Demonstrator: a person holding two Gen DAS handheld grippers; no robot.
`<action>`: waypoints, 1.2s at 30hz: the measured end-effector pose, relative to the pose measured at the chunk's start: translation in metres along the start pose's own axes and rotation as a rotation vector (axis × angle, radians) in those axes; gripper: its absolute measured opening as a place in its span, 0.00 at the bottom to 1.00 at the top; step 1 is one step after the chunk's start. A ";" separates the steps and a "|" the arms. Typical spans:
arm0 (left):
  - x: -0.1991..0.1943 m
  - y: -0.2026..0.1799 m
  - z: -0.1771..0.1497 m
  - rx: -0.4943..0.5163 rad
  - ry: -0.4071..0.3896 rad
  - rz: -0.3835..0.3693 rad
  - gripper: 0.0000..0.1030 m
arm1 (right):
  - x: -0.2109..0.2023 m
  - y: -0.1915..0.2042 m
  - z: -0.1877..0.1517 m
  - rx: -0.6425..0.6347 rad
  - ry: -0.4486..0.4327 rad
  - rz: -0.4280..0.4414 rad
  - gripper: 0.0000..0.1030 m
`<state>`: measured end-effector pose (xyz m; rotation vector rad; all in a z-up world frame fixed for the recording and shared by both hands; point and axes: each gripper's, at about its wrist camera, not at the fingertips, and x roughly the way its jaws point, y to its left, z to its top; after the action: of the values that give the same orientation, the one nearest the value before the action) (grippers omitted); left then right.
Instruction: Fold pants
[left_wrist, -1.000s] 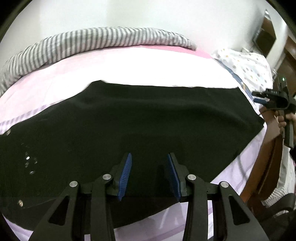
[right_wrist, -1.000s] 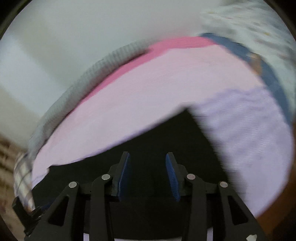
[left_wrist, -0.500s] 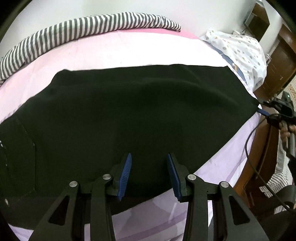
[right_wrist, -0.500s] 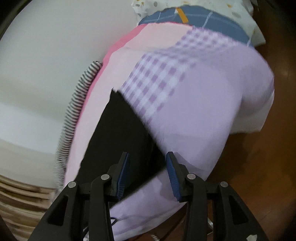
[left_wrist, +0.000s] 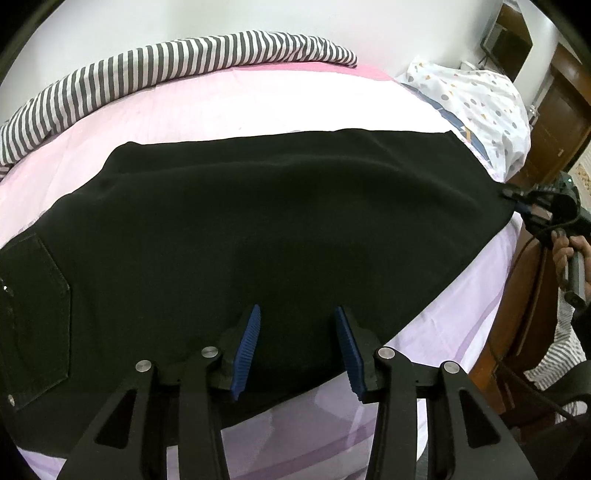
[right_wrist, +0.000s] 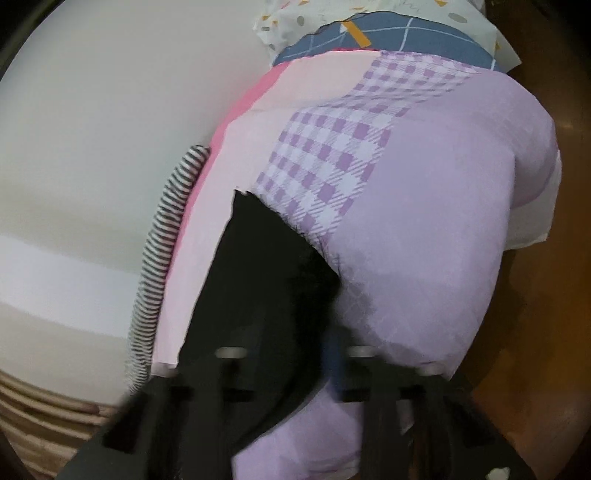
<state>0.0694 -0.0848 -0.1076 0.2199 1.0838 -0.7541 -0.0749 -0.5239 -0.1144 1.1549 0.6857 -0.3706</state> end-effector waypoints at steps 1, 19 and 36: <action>0.000 0.002 0.000 -0.006 0.000 -0.008 0.43 | -0.002 0.008 -0.001 -0.014 -0.003 0.008 0.09; -0.092 0.115 -0.028 -0.415 -0.198 -0.019 0.47 | 0.106 0.272 -0.159 -0.503 0.443 0.293 0.09; -0.081 0.131 -0.030 -0.488 -0.167 -0.148 0.47 | 0.157 0.282 -0.298 -0.868 0.795 0.149 0.38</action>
<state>0.1125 0.0627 -0.0767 -0.3357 1.0987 -0.6051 0.1200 -0.1308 -0.0888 0.4666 1.2721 0.5266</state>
